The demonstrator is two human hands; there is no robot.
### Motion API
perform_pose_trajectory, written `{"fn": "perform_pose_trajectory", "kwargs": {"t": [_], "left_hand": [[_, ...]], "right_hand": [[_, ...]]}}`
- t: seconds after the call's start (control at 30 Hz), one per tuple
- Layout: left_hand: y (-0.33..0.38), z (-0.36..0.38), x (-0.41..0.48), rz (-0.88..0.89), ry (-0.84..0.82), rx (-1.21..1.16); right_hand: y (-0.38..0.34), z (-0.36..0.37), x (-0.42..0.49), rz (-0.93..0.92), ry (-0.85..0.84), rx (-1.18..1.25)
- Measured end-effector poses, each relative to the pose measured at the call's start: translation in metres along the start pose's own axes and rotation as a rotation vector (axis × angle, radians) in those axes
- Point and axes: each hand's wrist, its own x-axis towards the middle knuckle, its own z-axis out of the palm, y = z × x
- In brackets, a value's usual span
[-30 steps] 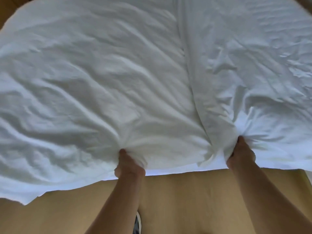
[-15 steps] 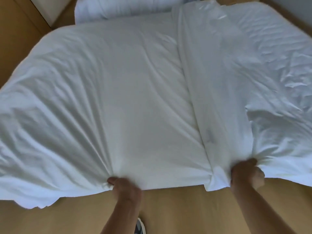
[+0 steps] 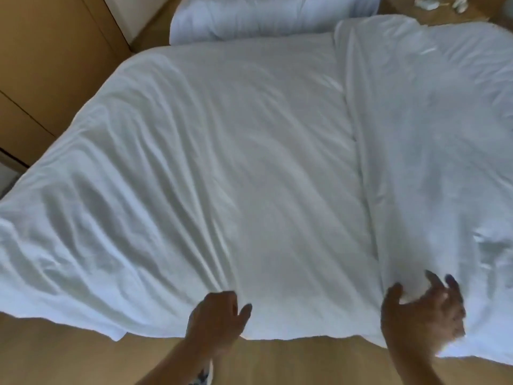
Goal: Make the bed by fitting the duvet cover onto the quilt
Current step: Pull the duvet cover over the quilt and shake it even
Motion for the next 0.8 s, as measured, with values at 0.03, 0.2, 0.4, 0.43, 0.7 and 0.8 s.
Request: {"fn": "perform_pose_trajectory", "kwargs": {"t": [0.03, 0.2, 0.4, 0.43, 0.7, 0.8], "left_hand": [[-0.004, -0.021, 0.022, 0.236, 0.224, 0.141], [-0.11, -0.124, 0.163, 0.088, 0.279, 0.45], [-0.416, -0.19, 0.198, -0.432, 0.258, 0.201], [-0.448, -0.211, 0.2, -0.509, 0.24, 0.135], [-0.534, -0.326, 0.263, -0.599, 0.416, -0.196], [-0.574, -0.307, 0.263, -0.648, 0.335, -0.468]], "right_hand": [[-0.017, 0.024, -0.011, -0.147, -0.054, -0.126], [-0.167, 0.178, -0.051, -0.374, -0.566, -0.475], [-0.322, 0.315, -0.213, -0.552, -0.602, -0.457], [-0.341, 0.327, -0.234, -0.569, -0.607, -0.432], [-0.428, 0.38, -0.281, -0.715, -0.705, -0.537], [-0.465, 0.41, -0.28, -0.627, -0.681, -0.563]]}}
